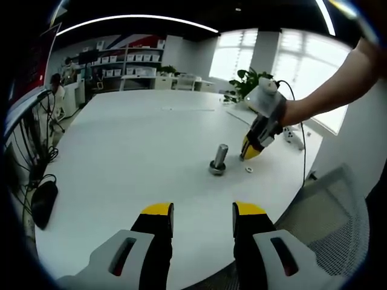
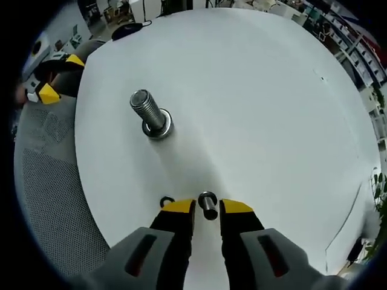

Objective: Place the washer onto the threaded stud by aligning its center hole with the stud, sliding it down to the base, and recovering from edge contact or off-axis alignment until the washer reaches the visible bottom stop.

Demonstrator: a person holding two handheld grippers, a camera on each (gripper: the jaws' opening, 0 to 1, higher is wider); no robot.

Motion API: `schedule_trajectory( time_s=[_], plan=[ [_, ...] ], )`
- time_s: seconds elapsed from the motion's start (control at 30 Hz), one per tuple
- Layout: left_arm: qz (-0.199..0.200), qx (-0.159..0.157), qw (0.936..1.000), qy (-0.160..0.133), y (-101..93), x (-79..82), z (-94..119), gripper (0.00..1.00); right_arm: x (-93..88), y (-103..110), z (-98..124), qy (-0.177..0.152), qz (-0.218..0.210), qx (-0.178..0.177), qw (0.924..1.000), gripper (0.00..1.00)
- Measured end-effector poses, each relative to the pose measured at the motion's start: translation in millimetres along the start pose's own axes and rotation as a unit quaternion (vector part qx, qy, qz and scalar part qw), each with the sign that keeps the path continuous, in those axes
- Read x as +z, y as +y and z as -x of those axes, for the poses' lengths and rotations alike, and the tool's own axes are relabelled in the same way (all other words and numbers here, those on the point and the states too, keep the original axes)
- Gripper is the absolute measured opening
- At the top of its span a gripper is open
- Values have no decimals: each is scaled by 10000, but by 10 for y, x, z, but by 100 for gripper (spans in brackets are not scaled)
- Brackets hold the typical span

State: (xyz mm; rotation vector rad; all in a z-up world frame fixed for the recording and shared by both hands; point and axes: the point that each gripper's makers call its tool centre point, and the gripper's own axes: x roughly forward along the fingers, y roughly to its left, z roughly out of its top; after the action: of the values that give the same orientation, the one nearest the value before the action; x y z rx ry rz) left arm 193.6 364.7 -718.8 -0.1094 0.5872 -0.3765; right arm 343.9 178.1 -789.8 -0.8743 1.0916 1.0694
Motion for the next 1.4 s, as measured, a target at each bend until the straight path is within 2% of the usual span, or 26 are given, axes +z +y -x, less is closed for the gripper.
schedule_trajectory(
  time_s=[0.4, 0.83, 1.13, 1.4],
  plan=[
    [6, 2, 10000, 15, 4, -9, -3, 38, -29, -10, 10, -15, -21, -42, 10000, 23],
    [-2, -16, 10000, 43, -5, -13, -8, 38, -142, -29, 48, 9, -118, -85, 9999, 24],
    [4, -32, 10000, 65, -10, -23, -12, 38, -235, 14, 42, 60, -124, -73, 9999, 24],
    [-10, -60, 9999, 81, -17, -27, -17, 38, -239, 105, 46, 33, -122, -5, 9999, 24]
  ],
)
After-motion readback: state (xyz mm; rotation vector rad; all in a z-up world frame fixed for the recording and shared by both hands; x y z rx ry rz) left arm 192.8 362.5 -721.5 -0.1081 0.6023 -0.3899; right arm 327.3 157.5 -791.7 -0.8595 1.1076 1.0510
